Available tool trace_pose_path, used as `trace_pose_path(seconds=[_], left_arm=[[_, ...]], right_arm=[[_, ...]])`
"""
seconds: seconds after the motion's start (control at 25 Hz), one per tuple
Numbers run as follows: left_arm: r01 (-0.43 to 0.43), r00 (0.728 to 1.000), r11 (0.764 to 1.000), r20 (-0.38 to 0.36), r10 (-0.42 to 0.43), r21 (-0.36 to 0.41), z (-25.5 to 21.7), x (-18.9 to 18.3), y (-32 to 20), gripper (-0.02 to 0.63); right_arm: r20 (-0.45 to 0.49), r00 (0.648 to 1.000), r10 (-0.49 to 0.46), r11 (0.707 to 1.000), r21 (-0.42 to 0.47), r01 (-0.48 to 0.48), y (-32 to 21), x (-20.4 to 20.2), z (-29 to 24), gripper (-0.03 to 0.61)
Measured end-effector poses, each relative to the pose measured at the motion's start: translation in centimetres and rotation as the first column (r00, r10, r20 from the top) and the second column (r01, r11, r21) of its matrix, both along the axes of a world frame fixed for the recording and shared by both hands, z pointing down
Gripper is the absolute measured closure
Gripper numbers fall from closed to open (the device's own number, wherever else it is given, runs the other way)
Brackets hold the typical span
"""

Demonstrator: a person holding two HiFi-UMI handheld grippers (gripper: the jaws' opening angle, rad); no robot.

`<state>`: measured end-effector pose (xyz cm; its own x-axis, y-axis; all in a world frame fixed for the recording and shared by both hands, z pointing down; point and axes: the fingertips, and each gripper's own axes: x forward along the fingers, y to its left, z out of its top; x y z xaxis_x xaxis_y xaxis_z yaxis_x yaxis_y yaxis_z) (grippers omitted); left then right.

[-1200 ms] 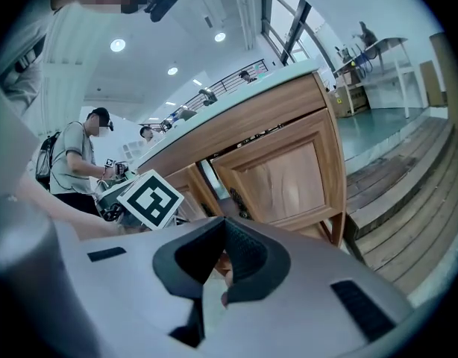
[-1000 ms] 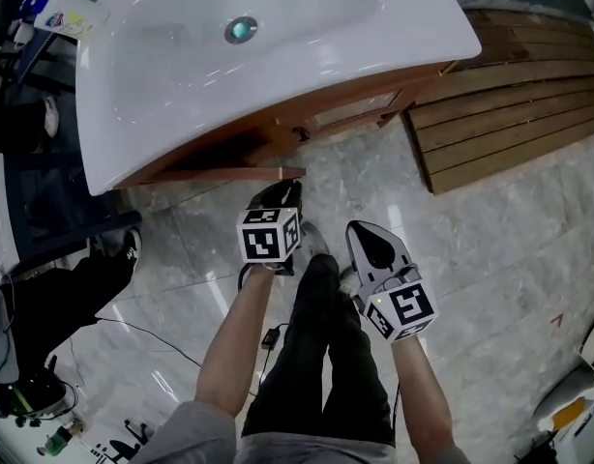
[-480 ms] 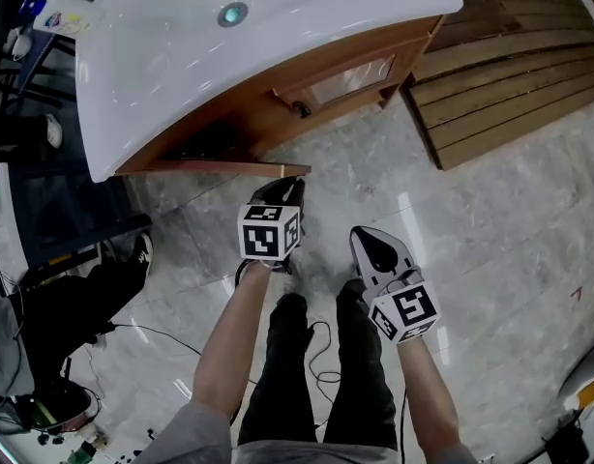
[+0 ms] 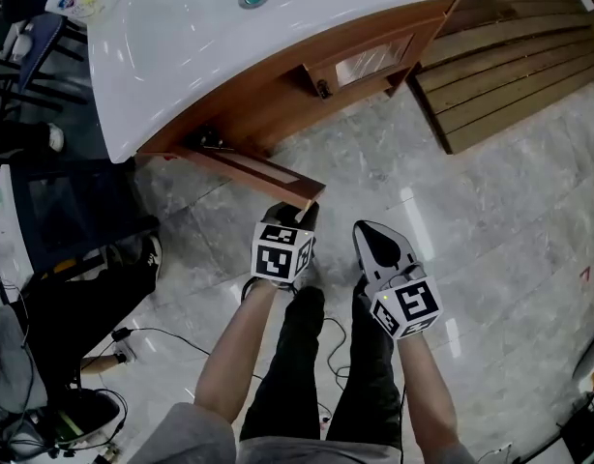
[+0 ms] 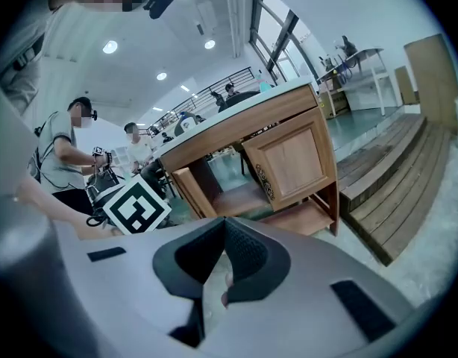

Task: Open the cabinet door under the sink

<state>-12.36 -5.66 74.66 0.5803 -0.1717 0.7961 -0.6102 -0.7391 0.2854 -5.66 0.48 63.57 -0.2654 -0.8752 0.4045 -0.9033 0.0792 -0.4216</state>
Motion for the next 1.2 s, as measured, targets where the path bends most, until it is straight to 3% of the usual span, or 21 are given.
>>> trace_pose_path(seconds=[0.36,0.88,1.2], left_arm=[[-0.104,0.994,0.994,0.044,0.103,0.018,0.4,-7.2,3.6,0.526],[0.047,0.997,0.999,0.065,-0.047,0.0,0.8,-16.3,4.3,0.565],[0.109,0.993,0.994,0.043,-0.109,-0.019,0.9,-17.5,4.2,0.567]], right_arm=[[-0.01,1.0,-0.018,1.0,0.0,0.018,1.0,-5.5,0.0,0.571],[-0.009,0.996,-0.086,0.996,0.015,0.086,-0.4,-11.3,-0.5,0.571],[-0.019,0.992,-0.128,0.992,0.017,0.128,-1.0,-13.5,-0.9,0.571]])
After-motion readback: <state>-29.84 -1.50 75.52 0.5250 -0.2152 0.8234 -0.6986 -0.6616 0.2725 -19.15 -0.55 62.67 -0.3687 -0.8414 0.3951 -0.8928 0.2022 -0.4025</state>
